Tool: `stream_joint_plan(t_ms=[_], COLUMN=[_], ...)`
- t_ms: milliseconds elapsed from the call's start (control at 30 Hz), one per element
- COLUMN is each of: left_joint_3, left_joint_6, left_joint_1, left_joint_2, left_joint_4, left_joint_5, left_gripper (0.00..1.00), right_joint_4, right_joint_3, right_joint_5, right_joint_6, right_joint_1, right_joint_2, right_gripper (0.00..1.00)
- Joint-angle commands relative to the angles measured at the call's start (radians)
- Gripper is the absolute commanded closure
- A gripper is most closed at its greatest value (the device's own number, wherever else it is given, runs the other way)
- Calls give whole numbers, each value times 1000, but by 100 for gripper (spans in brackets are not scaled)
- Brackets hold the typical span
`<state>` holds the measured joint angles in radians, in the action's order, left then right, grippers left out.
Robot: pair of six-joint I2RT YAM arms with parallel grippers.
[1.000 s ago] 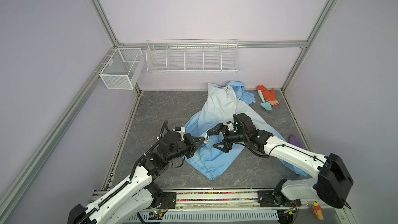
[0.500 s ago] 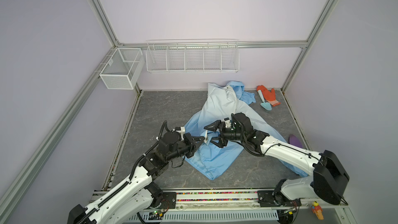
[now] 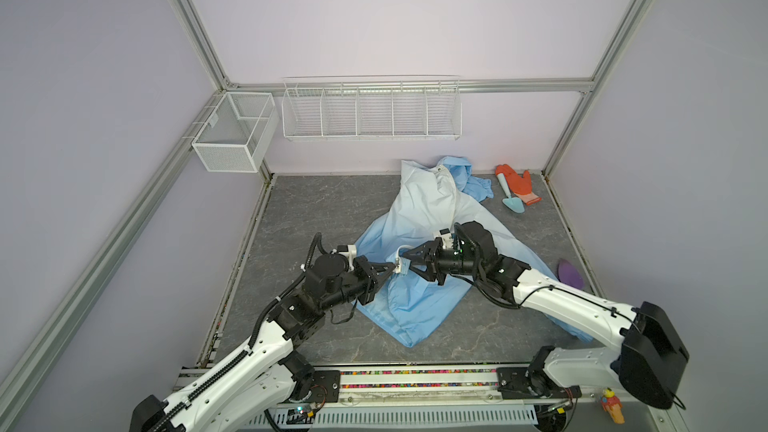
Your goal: Zip up the jacket
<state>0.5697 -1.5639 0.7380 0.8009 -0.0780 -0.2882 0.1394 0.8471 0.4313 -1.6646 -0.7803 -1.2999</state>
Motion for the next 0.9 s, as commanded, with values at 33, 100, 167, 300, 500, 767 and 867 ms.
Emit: stream_joint_plan(t_ms=[33,100,167,300,500,767,867], left_joint_3=[3,12,19,24,29,36,36], left_joint_6=[-20,-19,-18,-25,-33,-39,-43], left_joint_1=[3,3,3,3,3,3,2], left_joint_2=[17,23,26,34,47,60,54], left_joint_4=[44,45,47,59,79,95,94], left_joint_5=[-1,-2,1,6,7,14,25], left_gripper=[100,100,100,100,100,100,100], right_joint_4=[25,28,28,66,54,45,28], right_joint_3=[-5,3,12,18,64,90,89], right_joint_5=[-17,-10,0,25,50,85,96], right_joint_6=[-63,-54,-45,-43,-6,24,36], right_joint_1=[8,12,14,14,10,3,5], right_joint_2=[17,10,-2,-25,-41,-56,-53], right_gripper=[71,72,71,66,73,67,67])
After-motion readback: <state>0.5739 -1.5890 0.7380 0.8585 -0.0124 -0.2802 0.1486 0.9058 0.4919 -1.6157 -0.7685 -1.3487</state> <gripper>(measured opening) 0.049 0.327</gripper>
